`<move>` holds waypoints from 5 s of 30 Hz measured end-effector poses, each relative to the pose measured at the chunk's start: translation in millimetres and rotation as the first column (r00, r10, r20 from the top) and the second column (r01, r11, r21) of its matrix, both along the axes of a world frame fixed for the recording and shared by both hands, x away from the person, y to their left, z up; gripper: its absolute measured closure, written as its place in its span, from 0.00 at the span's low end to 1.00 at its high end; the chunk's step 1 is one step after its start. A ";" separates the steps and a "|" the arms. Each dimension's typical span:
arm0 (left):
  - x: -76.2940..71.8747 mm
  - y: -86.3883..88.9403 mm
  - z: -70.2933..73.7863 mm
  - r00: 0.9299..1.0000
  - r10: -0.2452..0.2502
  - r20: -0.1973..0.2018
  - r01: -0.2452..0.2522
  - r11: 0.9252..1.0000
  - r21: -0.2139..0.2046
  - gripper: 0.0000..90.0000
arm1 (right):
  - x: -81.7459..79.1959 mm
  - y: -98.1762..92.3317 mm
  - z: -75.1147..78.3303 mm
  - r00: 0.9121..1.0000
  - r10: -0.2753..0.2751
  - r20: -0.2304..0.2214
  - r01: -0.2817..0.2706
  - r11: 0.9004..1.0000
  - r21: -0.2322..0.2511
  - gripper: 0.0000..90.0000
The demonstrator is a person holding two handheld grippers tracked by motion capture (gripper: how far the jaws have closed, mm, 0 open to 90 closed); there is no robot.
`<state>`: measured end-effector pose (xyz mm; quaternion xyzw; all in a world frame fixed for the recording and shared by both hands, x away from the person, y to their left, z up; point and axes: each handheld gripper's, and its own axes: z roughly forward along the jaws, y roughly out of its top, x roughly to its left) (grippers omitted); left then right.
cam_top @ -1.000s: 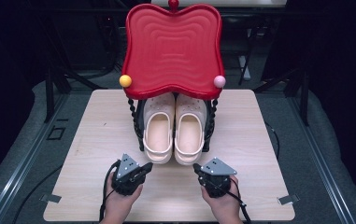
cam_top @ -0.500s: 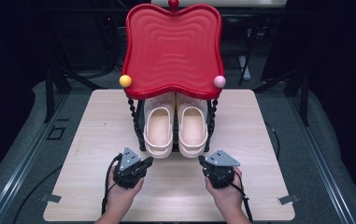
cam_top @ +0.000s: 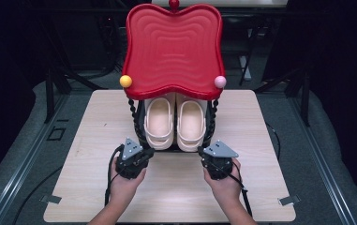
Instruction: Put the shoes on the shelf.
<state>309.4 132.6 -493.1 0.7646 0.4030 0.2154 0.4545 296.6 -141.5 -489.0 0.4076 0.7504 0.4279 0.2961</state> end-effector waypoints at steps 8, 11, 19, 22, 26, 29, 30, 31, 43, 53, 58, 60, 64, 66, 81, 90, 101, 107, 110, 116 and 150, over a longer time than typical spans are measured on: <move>16.4 -0.3 4.6 1.000 0.027 -0.001 -0.027 1.000 0.015 1.00 | 16.0 1.1 4.4 0.999 -0.040 0.008 0.039 0.999 0.013 1.00; 23.8 0.5 6.4 0.999 0.049 0.000 -0.049 0.999 0.011 1.00 | 23.1 -0.2 6.3 0.999 -0.052 0.009 0.052 0.999 0.003 1.00; 40.4 -3.5 6.1 0.998 0.056 -0.019 -0.055 0.998 0.031 1.00 | 38.7 4.0 7.2 0.998 -0.061 0.009 0.061 0.998 0.015 1.00; 46.4 -6.1 4.3 0.998 0.063 -0.026 -0.063 0.998 0.029 1.00 | 44.2 8.7 6.6 0.998 -0.063 0.005 0.063 0.997 0.033 1.00; 49.6 -8.2 4.5 0.997 0.071 -0.027 -0.070 0.997 0.031 1.00 | 47.1 13.9 6.6 0.998 -0.060 -0.001 0.060 0.998 0.032 1.00; 52.7 -8.8 4.0 0.997 0.075 -0.032 -0.074 0.997 0.029 1.00 | 49.9 18.4 6.4 0.999 -0.053 -0.003 0.053 0.998 0.018 1.00; 53.4 -9.0 4.6 0.997 0.074 -0.035 -0.073 0.997 0.029 1.00 | 52.2 19.8 5.2 0.998 -0.064 0.006 0.064 0.998 0.010 1.00; 53.8 -9.4 5.1 0.997 0.073 -0.036 -0.072 0.997 0.031 1.00 | 52.5 18.6 5.7 0.998 -0.064 -0.012 0.064 0.998 0.009 1.00; 44.3 -6.2 10.6 0.998 0.056 -0.006 -0.056 0.998 -0.004 0.97 | 54.4 16.1 4.9 0.998 -0.068 -0.012 0.068 0.997 0.020 0.98; 48.8 -7.2 11.6 0.998 0.055 -0.018 -0.055 0.998 -0.014 0.97 | 57.4 16.4 3.9 0.997 -0.078 -0.014 0.079 0.996 0.046 0.98; 48.4 -7.2 11.8 0.998 0.055 -0.018 -0.055 0.998 -0.007 0.97 | 56.8 15.6 3.0 0.997 -0.080 -0.008 0.081 0.996 0.046 0.96; 48.4 -6.8 11.6 0.998 0.053 -0.019 -0.053 0.999 -0.011 0.97 | 56.8 15.2 2.9 0.997 -0.079 -0.007 0.080 0.996 0.045 0.96; 47.5 -6.0 11.4 0.998 0.054 -0.011 -0.054 0.998 -0.014 0.97 | 54.0 14.3 3.7 0.997 -0.074 -0.004 0.074 0.996 0.049 0.95; 47.0 -4.5 12.0 0.998 0.055 -0.010 -0.055 0.998 -0.023 0.97 | 51.5 13.6 5.2 0.998 -0.068 -0.006 0.068 0.997 0.039 0.94; 40.2 5.7 17.7 0.997 0.071 0.019 -0.070 0.997 -0.038 0.92 | 46.0 5.6 8.0 0.997 -0.070 0.015 0.069 0.996 0.054 0.86; 34.3 13.0 18.7 0.997 0.072 0.024 -0.071 0.997 -0.032 0.89 | 42.9 0.9 7.6 0.998 -0.068 0.012 0.067 0.996 0.050 0.85; 24.6 25.8 27.6 0.997 0.071 0.039 -0.069 0.997 -0.034 0.83 | 31.4 -7.4 15.3 0.998 -0.052 0.024 0.051 0.998 0.042 0.82; 17.6 33.1 34.8 0.996 0.069 0.053 -0.066 0.997 -0.047 0.79 | 22.0 -12.4 21.3 0.999 -0.038 0.022 0.037 0.998 0.047 0.80; 11.1 38.0 38.5 0.997 0.056 0.059 -0.053 0.997 -0.050 0.75 | 14.6 -16.6 25.1 0.999 -0.030 0.023 0.029 0.998 0.051 0.78; -4.0 48.5 40.7 0.997 0.042 0.070 -0.037 0.997 -0.065 0.66 | -1.8 -27.8 30.6 0.999 -0.024 0.039 0.021 0.997 0.080 0.73; -67.5 92.8 -29.9 1.000 0.024 -0.017 -0.025 0.999 -0.042 0.59 | -63.1 -60.2 -27.1 0.995 -0.028 -0.091 0.029 1.000 0.010 0.66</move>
